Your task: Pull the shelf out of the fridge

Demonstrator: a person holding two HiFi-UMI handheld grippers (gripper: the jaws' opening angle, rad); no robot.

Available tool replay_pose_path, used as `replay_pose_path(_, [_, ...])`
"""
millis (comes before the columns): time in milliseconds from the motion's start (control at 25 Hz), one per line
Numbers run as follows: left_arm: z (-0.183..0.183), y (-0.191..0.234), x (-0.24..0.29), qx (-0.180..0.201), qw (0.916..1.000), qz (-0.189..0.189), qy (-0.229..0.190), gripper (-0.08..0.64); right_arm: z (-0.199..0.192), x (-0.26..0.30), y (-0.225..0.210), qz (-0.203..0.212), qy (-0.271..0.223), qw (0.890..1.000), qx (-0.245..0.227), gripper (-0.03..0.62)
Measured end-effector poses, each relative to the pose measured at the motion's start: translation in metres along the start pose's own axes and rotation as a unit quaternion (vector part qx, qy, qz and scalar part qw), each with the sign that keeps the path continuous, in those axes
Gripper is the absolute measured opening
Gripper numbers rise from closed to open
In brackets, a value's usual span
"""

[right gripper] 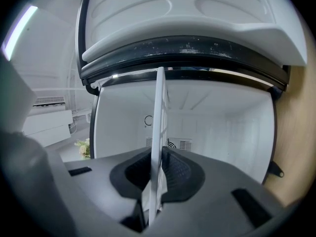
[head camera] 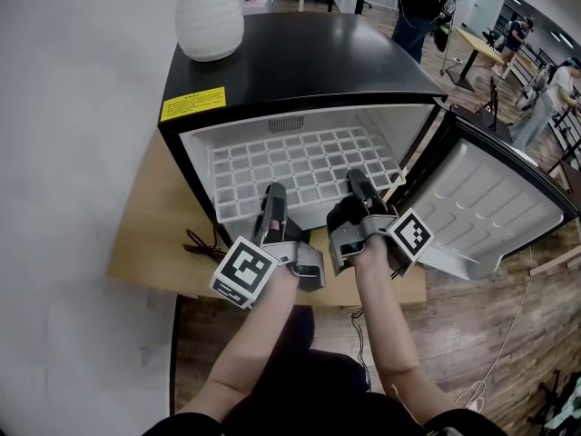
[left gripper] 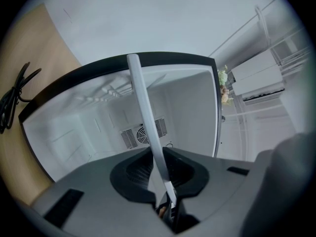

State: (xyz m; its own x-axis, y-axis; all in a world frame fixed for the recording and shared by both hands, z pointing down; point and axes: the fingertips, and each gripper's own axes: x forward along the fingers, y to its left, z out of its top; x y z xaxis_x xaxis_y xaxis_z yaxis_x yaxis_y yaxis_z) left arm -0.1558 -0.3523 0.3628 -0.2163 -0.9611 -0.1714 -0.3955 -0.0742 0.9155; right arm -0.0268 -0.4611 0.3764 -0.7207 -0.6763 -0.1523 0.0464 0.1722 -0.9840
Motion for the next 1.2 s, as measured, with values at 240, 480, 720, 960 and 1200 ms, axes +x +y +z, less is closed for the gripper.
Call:
replay_pose_path(240, [-0.0002, -0.0014, -0.0012, -0.004, 1.0, -0.002, 0.003, 0.055, -0.0001, -0.0018, 0.0016, 0.001, -0.006, 1.0, 0.0, 0.018])
replay_pose_path(480, [-0.0004, -0.0007, -0.0008, -0.005, 1.0, -0.003, 0.007, 0.055, 0.0, -0.0019, 0.0005, 0.0, -0.011, 1.0, 0.001, 0.018])
replay_pose_path(720, [-0.0006, 0.0002, -0.0001, -0.005, 1.0, -0.004, 0.007, 0.054, 0.0005, -0.0012, -0.0005, -0.001, -0.011, 1.0, 0.002, 0.017])
replay_pose_path(960, [-0.0003, 0.0005, 0.0, -0.007, 1.0, 0.0, 0.006, 0.052, -0.0001, -0.001, -0.0006, -0.003, -0.008, 1.0, 0.007, 0.017])
replay_pose_path(1200, [-0.0011, 0.002, 0.0009, -0.008, 0.9999, 0.001, 0.008, 0.052, 0.0, -0.0007, -0.0015, -0.002, -0.008, 1.0, 0.008, 0.017])
